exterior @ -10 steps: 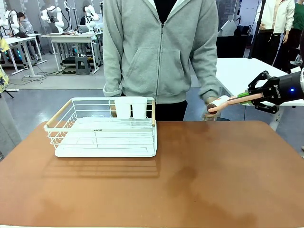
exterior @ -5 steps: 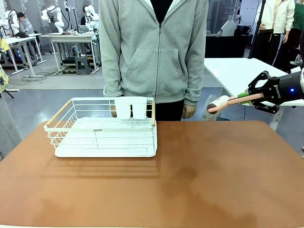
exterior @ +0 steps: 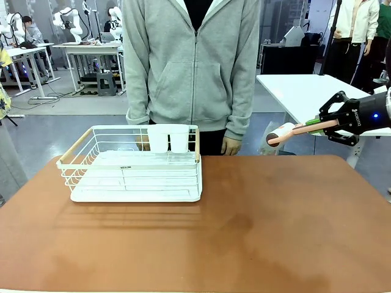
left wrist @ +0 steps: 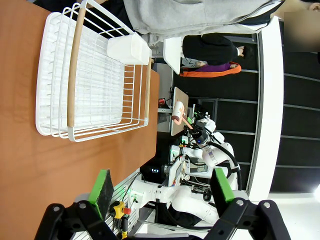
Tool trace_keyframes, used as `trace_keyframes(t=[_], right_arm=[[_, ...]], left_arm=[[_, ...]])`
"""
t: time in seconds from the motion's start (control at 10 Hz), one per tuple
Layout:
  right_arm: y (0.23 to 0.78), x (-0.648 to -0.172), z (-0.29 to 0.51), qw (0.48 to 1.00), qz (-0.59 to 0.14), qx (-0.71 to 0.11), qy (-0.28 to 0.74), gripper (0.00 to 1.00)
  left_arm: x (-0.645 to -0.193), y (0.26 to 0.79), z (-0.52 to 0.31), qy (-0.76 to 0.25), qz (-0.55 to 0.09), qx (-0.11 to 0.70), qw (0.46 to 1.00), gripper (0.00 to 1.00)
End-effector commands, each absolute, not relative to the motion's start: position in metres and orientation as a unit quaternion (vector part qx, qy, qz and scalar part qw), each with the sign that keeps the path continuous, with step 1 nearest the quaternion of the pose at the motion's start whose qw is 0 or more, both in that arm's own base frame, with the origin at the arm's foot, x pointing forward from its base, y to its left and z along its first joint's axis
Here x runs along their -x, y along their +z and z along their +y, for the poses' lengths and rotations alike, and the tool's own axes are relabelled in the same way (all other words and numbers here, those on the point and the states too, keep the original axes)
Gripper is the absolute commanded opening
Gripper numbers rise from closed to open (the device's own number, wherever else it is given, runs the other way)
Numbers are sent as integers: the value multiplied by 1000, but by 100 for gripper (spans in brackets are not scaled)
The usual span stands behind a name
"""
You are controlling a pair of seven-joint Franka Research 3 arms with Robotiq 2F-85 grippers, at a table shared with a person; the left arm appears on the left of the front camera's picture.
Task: Clean the table.
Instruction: Clean the table with the Lint Roller when the human lifts the Dish drying rack.
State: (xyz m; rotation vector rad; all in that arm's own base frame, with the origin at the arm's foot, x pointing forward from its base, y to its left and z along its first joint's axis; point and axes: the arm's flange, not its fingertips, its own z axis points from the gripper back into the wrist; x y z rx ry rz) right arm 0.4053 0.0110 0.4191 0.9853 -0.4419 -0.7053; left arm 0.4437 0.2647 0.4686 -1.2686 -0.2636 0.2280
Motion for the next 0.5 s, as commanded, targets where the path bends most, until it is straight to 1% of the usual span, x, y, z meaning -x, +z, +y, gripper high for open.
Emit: trace_keyframes(t=[0.0, 0.4], right_arm=[[419, -405, 12, 799, -205, -459, -329, 0], [419, -405, 12, 799, -205, -459, -329, 0]], left_arm=[[-440, 469, 267, 100, -122, 588, 793, 100], [-440, 469, 267, 100, -122, 588, 793, 100]])
